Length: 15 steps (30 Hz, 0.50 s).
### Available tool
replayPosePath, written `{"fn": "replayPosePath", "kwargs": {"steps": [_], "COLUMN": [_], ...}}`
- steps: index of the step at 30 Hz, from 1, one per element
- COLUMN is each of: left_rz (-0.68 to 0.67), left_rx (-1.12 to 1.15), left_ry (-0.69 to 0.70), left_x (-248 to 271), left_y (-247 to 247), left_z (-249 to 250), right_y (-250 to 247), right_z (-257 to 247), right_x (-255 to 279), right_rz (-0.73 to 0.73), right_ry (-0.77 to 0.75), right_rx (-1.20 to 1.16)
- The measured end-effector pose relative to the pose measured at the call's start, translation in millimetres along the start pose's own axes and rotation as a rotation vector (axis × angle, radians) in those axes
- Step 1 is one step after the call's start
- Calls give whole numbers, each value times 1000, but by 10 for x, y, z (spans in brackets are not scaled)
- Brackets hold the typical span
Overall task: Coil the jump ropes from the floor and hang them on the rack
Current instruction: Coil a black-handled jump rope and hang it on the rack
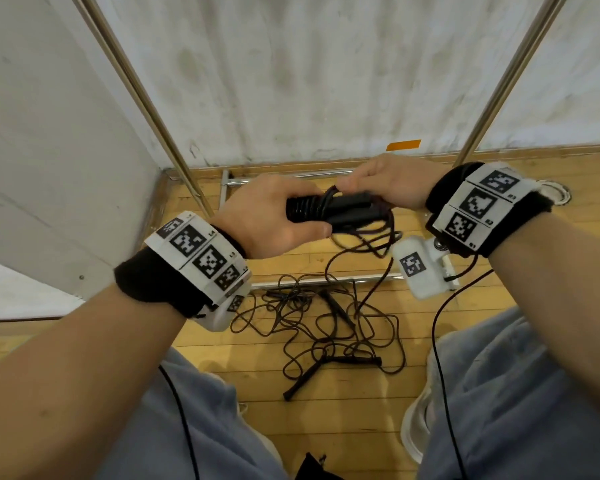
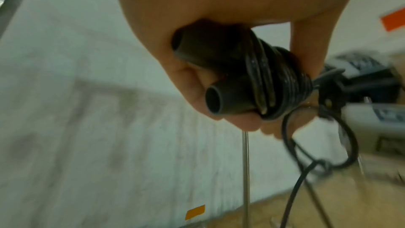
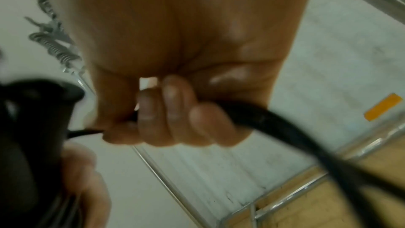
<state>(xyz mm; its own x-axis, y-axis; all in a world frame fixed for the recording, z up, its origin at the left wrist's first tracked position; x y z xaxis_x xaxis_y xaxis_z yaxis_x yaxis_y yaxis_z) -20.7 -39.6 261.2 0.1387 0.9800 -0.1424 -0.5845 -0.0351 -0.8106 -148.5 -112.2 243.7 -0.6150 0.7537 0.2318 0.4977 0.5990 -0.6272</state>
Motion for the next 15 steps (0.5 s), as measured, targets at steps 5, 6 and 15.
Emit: {"fn": "replayPosePath", "kwargs": {"steps": [5, 6, 15], "left_rz": [178, 203, 452], "left_rx": [400, 417, 523], "left_ry": [-153, -168, -317], "left_x": [16, 16, -55], "left_y": [-156, -160, -362], "left_z": [-52, -64, -279], "right_y": [334, 406, 439], "right_z": [-84, -107, -241], "right_x": [1, -12, -51], "right_rz": [-117, -134, 246], "right_ry": [76, 106, -36], "right_rx": [-467, -558, -391]}}
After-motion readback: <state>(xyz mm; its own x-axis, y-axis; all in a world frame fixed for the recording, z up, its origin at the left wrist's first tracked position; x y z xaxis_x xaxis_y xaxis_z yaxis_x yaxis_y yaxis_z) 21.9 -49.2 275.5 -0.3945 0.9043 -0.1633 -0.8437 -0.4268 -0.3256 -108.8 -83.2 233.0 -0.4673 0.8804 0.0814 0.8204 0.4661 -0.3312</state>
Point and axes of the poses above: each hand's wrist, its own x-axis away from the middle knuckle, its own y-axis out of the palm, z = x × y, the point moved 7 cm from there along -x, towards the middle knuckle, and after that the axes turned 7 degrees about z, right-handed, at the moved point
